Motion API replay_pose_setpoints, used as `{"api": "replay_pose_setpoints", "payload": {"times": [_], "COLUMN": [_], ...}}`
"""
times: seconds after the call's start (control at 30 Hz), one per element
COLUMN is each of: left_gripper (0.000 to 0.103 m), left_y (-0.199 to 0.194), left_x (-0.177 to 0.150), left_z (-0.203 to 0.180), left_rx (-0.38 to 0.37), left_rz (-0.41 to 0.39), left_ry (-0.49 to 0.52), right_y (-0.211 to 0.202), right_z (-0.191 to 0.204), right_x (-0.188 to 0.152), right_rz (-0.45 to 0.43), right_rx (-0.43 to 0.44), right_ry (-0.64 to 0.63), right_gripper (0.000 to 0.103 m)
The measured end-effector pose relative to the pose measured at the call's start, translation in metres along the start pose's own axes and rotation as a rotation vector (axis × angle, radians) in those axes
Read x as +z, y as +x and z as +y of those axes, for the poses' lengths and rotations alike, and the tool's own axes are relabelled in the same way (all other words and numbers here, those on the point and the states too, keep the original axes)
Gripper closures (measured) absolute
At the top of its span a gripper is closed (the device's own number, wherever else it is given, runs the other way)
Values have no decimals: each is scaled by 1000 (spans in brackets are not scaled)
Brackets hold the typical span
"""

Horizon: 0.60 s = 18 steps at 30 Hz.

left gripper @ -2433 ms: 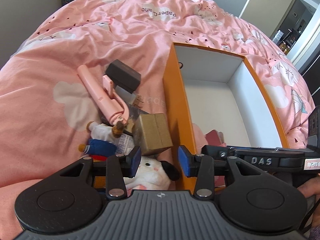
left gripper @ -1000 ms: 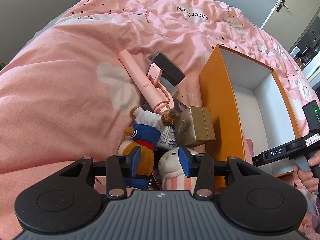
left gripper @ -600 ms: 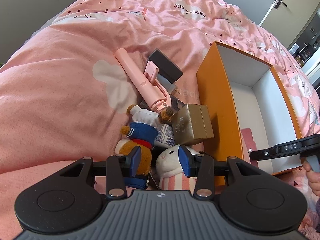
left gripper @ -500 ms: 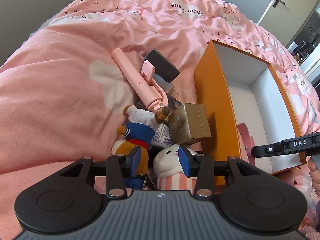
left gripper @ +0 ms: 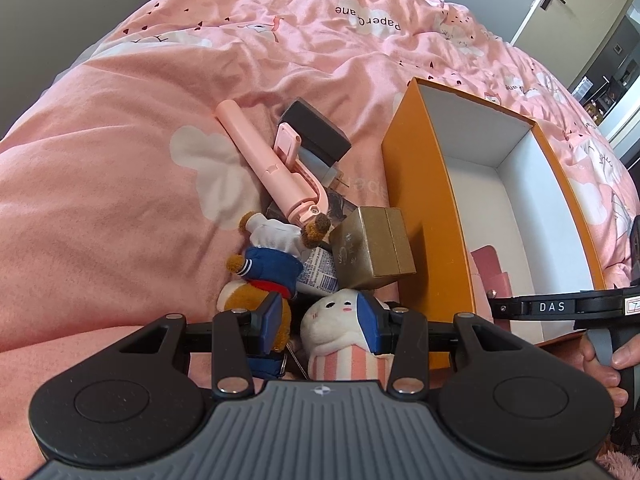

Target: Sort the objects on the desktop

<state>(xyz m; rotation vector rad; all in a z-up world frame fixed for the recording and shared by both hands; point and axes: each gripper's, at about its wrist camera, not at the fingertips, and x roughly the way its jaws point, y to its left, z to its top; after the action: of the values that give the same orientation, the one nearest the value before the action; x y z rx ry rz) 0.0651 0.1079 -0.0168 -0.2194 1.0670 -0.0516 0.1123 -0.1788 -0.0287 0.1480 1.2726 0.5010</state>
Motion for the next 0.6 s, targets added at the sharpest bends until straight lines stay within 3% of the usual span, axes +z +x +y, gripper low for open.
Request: {"api": "replay_pose_setpoints", "payload": {"times": [0.13,0.2,0.3,0.4,0.5,0.6], "left_gripper": [55,55,55,55,55,55], "left_y": [2,2,2,-1,1,4], "left_x": [0,1,0,-1,-1,-1], "left_z": [-1,-1,-4,-4,0,1], "left_rx": [-1,-4,-8,-9,-2,0], "left_rz": [2,2,2,-2,5,12], "left_ry": [4,0,4,4,-9,-16], "right_y": [-16,-14,-3,-5,-12,-17], "right_z": [15,21,29,34,29,15], "right_x": [2,7,9,7,9,13], "right_rz": [-35,-3,44,28,10,13], "right_rx": [-160,-209,-178,-103,-43,71], "right_ry": [-129,-181,-202,-185,-127,-13], "right_gripper": [81,80,72,68,68,64]}}
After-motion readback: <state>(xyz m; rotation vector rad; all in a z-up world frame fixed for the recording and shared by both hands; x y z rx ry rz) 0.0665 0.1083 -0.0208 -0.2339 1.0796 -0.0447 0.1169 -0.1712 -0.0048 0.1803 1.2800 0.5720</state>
